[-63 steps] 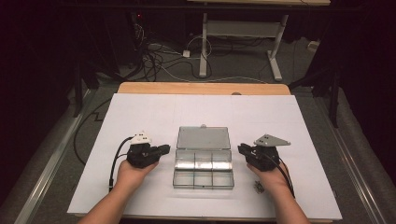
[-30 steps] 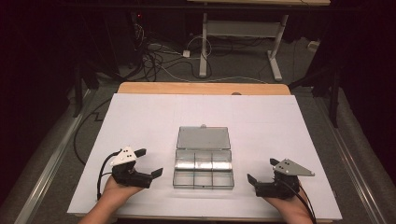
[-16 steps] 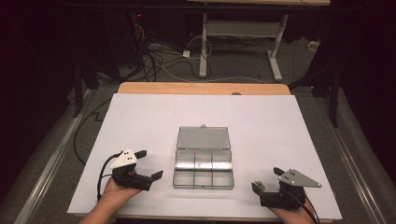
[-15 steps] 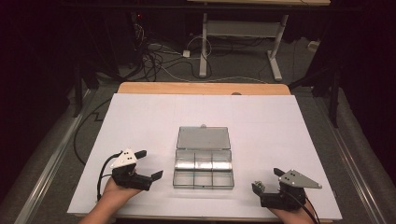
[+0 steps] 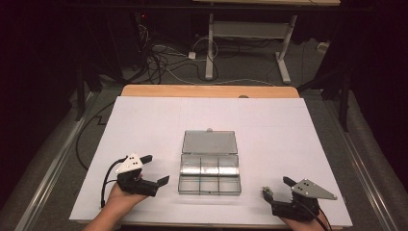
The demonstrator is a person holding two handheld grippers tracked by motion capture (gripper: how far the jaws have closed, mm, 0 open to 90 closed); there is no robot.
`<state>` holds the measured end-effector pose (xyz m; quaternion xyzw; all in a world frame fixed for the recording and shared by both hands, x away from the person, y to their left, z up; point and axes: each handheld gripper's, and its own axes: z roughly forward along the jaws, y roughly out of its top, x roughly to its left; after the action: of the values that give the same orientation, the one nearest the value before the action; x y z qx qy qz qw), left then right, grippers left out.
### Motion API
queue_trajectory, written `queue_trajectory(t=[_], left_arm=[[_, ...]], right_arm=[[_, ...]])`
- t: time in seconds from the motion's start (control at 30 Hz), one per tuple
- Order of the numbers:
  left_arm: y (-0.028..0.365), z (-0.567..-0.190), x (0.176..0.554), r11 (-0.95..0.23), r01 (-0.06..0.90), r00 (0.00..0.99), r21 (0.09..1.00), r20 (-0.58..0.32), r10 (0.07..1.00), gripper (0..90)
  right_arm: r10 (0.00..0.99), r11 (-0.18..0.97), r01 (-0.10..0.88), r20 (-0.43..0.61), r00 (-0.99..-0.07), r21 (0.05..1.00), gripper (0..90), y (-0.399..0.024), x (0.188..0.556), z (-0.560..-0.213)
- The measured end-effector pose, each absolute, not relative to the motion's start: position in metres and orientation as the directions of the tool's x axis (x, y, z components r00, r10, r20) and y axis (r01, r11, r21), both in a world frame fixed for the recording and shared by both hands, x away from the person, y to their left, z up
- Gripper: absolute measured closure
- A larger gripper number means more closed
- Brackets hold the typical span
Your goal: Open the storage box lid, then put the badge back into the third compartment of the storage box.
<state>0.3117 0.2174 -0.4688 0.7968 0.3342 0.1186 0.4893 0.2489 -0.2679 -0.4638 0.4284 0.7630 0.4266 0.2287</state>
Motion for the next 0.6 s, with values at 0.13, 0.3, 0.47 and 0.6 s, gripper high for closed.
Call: queue_trajectory(t=[0.13, 0.3, 0.47, 0.6], left_arm=[[0.2177, -0.4688, 0.3121, -0.292, 0.414, 0.751, 0.862, -0.142, 0.644, 0.0], [0.2169, -0.4709, 0.3139, -0.296, 0.419, 0.753, 0.858, -0.146, 0.641, 0.0], [0.2197, -0.4707, 0.3112, -0.295, 0.418, 0.752, 0.859, -0.144, 0.644, 0.0], [0.2229, -0.4684, 0.3099, -0.280, 0.414, 0.744, 0.866, -0.145, 0.652, 0.0]], right_arm=[[0.850, 0.273, 0.460, 0.012, -0.527, 0.845, 16.2, -0.2680, 0.2494, -0.4648], [0.848, 0.282, 0.465, 0.008, -0.530, 0.839, 18.7, -0.2668, 0.2505, -0.4649], [0.840, 0.301, 0.472, 0.004, -0.542, 0.829, 23.5, -0.2627, 0.2515, -0.4655], [0.832, 0.314, 0.486, 0.011, -0.555, 0.815, 27.9, -0.2606, 0.2523, -0.4665]])
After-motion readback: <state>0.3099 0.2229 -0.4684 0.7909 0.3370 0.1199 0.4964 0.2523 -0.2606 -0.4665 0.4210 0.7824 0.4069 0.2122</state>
